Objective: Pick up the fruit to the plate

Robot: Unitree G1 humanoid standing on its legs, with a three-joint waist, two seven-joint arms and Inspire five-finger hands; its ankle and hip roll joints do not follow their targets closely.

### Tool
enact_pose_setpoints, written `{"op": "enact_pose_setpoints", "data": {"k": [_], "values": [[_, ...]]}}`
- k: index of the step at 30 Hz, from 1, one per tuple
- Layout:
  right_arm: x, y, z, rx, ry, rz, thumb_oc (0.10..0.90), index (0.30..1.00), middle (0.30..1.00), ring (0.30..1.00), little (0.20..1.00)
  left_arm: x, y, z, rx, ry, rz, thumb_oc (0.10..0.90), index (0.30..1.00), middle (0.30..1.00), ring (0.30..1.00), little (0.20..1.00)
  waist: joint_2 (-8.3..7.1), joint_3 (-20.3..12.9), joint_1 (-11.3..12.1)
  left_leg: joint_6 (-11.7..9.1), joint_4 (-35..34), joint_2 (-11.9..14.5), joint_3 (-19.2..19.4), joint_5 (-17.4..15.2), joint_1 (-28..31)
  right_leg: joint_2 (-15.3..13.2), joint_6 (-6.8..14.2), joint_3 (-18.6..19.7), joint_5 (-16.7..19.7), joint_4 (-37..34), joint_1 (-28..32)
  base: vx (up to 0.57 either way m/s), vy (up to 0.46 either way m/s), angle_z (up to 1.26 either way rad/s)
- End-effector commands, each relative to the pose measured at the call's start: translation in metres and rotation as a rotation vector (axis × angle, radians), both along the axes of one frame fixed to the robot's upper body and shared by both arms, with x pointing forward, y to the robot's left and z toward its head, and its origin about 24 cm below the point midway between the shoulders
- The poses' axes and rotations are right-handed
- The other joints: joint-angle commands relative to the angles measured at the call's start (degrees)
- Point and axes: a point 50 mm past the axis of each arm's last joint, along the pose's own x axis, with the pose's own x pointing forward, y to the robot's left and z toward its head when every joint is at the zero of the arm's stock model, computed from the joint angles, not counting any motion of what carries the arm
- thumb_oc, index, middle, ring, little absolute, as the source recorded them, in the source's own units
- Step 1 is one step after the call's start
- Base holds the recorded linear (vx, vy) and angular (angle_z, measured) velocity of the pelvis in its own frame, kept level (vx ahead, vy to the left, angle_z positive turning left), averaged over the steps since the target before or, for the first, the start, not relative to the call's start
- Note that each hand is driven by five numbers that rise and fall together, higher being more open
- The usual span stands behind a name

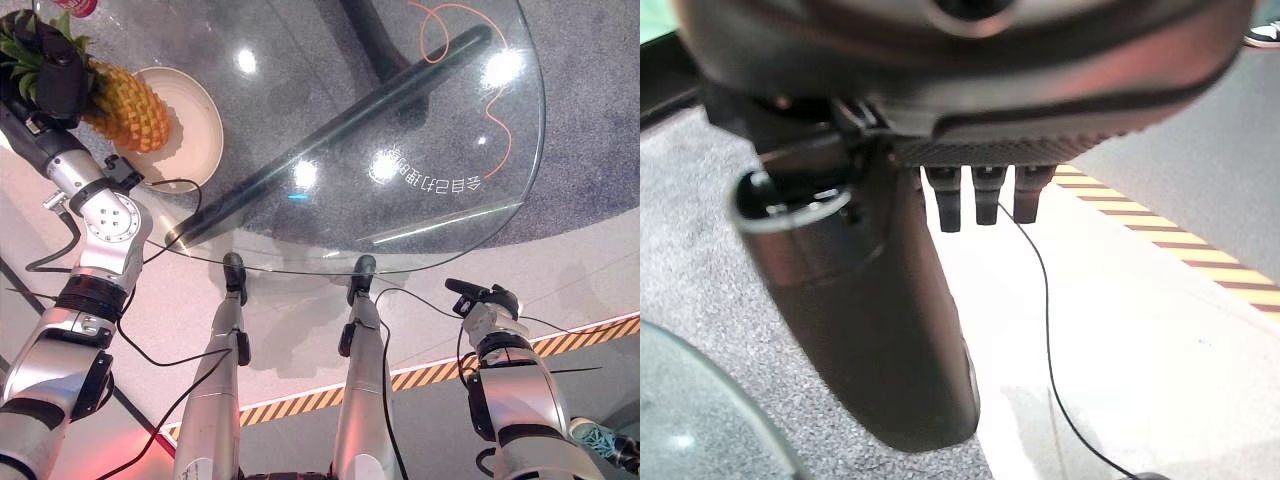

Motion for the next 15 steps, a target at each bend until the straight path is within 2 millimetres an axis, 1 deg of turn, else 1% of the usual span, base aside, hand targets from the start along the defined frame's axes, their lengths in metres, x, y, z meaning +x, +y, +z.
{"op": "enact_pose_setpoints", "data": {"k": [1,6,7,13,15], "values": [[-0.0236,-0.0199,-0.0129,-0.110,0.133,-0.022,0.800,0.900,0.900,0.900,0.900,-0.0166,0.0029,0.0704,0.112,-0.272,0.008,0.100,0.300,0.300,0.300,0.200,-2.52,-1.37,1.30,0.81,4.84,-1.64,-0.19,-6.42,-1.20,3.32,-0.47,-1.63,-0.34,-3.15,1.75,0.00,0.000,0.00],[-0.0211,-0.0172,-0.0124,-0.124,0.135,-0.008,0.800,0.900,0.900,0.900,0.900,-0.0143,0.0031,0.0697,0.119,-0.258,0.000,0.100,0.300,0.300,0.300,0.200,-2.50,-1.37,1.26,0.70,4.99,-1.46,-0.15,-6.88,-0.93,3.48,-0.45,-1.54,-0.82,-2.80,1.79,0.00,0.000,0.00],[-0.0201,-0.0169,-0.0114,-0.125,0.131,-0.007,0.800,0.900,0.900,0.900,0.900,-0.0144,0.0029,0.0710,0.120,-0.260,0.001,0.100,0.300,0.300,0.300,0.200,-2.53,-1.37,1.19,0.76,4.93,-1.54,-0.17,-6.45,-1.33,3.42,-0.51,-1.54,-0.44,-2.90,1.42,0.00,0.000,0.00],[-0.0165,-0.0169,-0.0061,-0.140,0.123,-0.007,0.800,0.900,0.900,0.900,0.900,-0.0137,0.0054,0.0725,0.121,-0.258,-0.002,0.100,0.300,0.300,0.300,0.200,-2.42,-1.37,0.99,0.64,4.78,-1.50,-0.13,-6.34,-1.48,3.48,-0.54,-1.34,-0.51,-2.94,1.18,0.00,0.000,0.00],[-0.0173,-0.0172,-0.0069,-0.147,0.126,-0.008,0.800,0.900,0.900,0.900,0.900,-0.0133,0.0057,0.0703,0.120,-0.255,-0.003,0.100,0.300,0.300,0.300,0.200,-2.38,-1.37,0.98,0.51,4.91,-1.36,-0.06,-6.89,-1.01,3.57,-0.53,-1.25,-1.06,-2.74,1.56,0.00,0.000,0.00]]}}
